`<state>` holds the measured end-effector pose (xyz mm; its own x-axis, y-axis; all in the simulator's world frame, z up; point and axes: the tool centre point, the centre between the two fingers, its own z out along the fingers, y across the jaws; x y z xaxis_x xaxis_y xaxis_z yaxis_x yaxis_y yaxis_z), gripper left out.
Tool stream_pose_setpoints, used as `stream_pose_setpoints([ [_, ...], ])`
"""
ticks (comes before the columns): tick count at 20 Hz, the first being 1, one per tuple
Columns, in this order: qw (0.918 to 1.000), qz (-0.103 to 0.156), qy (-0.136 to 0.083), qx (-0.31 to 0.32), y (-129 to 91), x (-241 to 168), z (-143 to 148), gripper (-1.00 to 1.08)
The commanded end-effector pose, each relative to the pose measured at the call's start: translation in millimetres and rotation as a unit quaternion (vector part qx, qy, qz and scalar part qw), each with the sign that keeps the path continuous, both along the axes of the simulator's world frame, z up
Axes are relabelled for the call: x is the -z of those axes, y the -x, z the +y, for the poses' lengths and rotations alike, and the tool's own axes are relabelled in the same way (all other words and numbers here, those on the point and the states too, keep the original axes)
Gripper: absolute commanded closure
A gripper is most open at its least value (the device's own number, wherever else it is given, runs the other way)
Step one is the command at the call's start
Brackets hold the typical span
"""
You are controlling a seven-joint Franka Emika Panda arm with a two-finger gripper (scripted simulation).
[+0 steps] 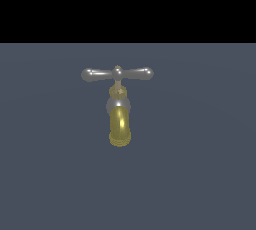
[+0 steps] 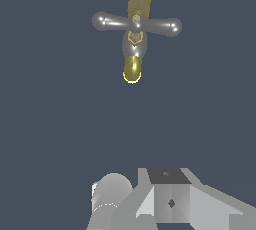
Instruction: Turn on the faucet by rotating a designated handle.
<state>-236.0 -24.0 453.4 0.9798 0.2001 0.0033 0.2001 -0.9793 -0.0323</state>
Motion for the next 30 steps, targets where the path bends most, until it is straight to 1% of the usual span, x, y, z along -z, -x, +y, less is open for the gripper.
stream_pose_setpoints([
  [1, 0.9996, 0.000, 0.001, -0.028, -4.3, 10.4, -6.2, 1.08],
  [5, 0.9971, -0.001, 0.002, -0.076, -12.9, 28.1, -16.3, 1.08],
  [8, 0.9937, -0.002, 0.002, -0.112, -20.0, 41.4, -23.5, 1.08],
  [12, 0.9871, -0.002, 0.003, -0.160, -30.5, 59.2, -32.3, 1.08],
  [15, 0.9806, -0.003, 0.004, -0.196, -39.0, 72.5, -38.3, 1.08],
  [18, 0.9728, -0.003, 0.005, -0.231, -48.0, 85.9, -43.7, 1.08],
  [22, 0.9604, -0.004, 0.006, -0.278, -60.7, 103.7, -50.0, 1.08],
  [26, 0.9459, -0.005, 0.007, -0.324, -74.0, 121.3, -54.9, 1.08],
  [30, 0.9293, -0.006, 0.009, -0.369, -87.8, 138.7, -58.5, 1.08],
])
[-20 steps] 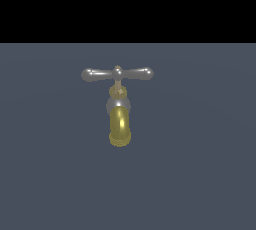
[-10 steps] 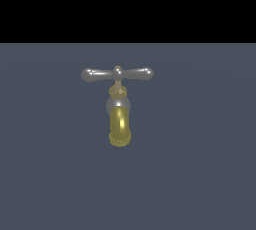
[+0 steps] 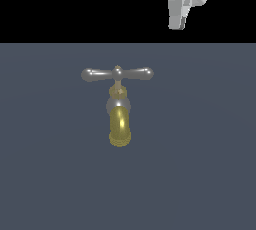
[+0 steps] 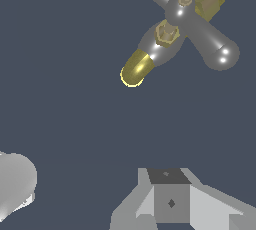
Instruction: Turn on the faucet by rotating a designated handle.
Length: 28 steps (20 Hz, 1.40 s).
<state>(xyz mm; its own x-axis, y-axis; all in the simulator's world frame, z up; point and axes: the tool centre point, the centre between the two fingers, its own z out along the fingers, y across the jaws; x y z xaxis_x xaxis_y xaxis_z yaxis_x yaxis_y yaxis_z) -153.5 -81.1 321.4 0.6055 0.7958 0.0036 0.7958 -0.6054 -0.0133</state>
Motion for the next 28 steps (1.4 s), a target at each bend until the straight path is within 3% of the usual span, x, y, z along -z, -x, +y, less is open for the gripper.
stream_pose_setpoints([
  [1, 0.9995, -0.001, 0.001, -0.031, -8.7, 11.0, -2.1, 1.08],
  [12, 0.9878, -0.003, 0.004, -0.156, -46.7, 56.4, -3.9, 1.08],
  [28, 0.9520, -0.005, 0.005, -0.306, -92.8, 111.5, 9.1, 1.08],
])
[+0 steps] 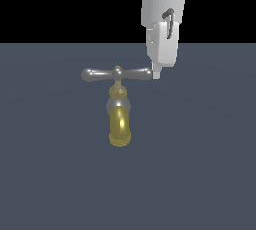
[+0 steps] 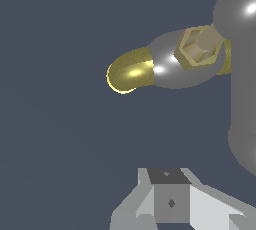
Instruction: Turn on the faucet by rotating a designated handle.
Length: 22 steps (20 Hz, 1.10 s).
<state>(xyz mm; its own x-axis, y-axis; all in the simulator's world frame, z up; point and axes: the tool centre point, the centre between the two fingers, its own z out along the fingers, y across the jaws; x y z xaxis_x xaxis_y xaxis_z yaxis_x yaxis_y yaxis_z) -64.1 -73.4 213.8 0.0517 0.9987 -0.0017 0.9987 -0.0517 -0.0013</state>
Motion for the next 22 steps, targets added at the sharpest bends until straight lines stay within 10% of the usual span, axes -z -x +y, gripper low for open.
stream_pose_setpoints([
  [1, 0.9998, 0.000, 0.000, -0.018, -5.2, 6.1, 2.3, 1.08],
  [22, 0.9986, -0.001, -0.001, -0.052, -23.6, 17.6, 7.8, 1.08],
])
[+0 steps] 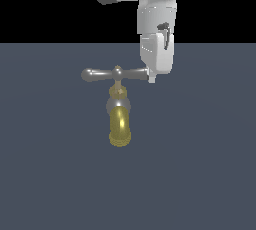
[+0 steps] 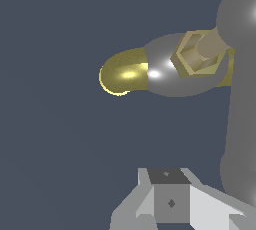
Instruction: Turn on the faucet by rotating a designated handle.
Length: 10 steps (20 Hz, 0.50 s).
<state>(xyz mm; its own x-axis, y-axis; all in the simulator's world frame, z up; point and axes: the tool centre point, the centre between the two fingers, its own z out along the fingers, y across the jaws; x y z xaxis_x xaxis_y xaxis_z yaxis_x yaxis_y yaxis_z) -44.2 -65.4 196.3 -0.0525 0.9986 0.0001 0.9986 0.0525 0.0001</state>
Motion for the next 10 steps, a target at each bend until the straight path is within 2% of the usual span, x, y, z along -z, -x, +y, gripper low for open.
stream_pose_setpoints([
  [1, 1.0000, 0.000, 0.000, 0.000, -6.6, 0.1, -0.5, 1.08],
  [10, 1.0000, 0.000, 0.000, 0.000, -33.1, 0.1, -2.7, 1.08],
])
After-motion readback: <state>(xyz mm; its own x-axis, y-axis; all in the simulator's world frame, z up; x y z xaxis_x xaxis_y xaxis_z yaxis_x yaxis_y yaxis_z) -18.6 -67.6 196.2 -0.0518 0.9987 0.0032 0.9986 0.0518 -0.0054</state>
